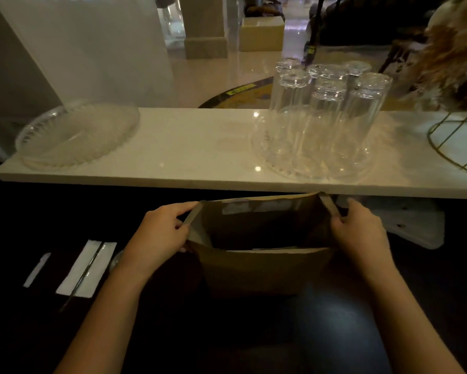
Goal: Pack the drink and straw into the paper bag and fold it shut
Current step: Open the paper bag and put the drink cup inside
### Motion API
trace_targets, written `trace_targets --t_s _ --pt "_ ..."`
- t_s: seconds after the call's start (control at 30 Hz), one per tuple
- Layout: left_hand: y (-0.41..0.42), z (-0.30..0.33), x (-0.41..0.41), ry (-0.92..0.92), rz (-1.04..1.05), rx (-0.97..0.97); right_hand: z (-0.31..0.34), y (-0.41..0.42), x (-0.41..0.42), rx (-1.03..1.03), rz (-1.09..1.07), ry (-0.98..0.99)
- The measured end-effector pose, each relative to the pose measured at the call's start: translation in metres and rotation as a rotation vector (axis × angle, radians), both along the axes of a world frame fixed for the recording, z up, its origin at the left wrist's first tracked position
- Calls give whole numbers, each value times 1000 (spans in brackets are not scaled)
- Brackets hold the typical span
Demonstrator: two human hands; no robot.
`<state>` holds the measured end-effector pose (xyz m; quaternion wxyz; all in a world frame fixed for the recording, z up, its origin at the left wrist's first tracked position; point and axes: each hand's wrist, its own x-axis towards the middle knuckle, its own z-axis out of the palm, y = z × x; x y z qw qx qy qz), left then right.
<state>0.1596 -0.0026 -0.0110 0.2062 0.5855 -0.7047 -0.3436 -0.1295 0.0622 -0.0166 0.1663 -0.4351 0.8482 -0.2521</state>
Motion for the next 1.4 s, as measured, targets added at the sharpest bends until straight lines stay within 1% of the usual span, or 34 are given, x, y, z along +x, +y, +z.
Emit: trace_targets --t_s 0.13,0.2,0.27,0.33,0.4,0.47,0.67,0.77,0.83,0.93,1.03,1.13,1.2,1.3,1.4 --pt "-14 -4 48 12 -16 56 4 -3 28 3 156 -165" --pt "-23 -4 74 8 -37 71 9 -2 48 -6 236 -281" --pt "-33 -2 96 -4 -64 93 10 -1 67 -10 272 -336" --pt "-42 0 115 20 -83 121 5 -1 86 -21 253 -351" --pt "-47 1 127 43 -105 124 2 -1 105 -30 218 -340" --pt "-50 0 132 41 -137 122 -1 0 119 -26 185 -267" --pt "-49 -2 129 14 -176 66 10 -9 142 111 96 104" --pt "-47 -3 130 9 -169 49 12 -15 146 154 74 204" --pt "-47 -5 132 12 -168 76 12 -16 145 152 50 193" --pt "-48 -7 137 69 -138 131 13 -15 136 148 88 135" --pt "-51 -7 145 152 -78 148 17 -8 126 79 124 -29" --pt "-53 -4 150 216 -104 210 16 -4 120 51 153 -144" --pt "-55 -4 151 218 -129 226 11 -6 123 75 192 -140" --pt "-56 -5 153 221 -95 226 4 -9 131 63 216 -144" --pt "-53 -8 161 279 -86 253 0 -9 132 57 210 -135"
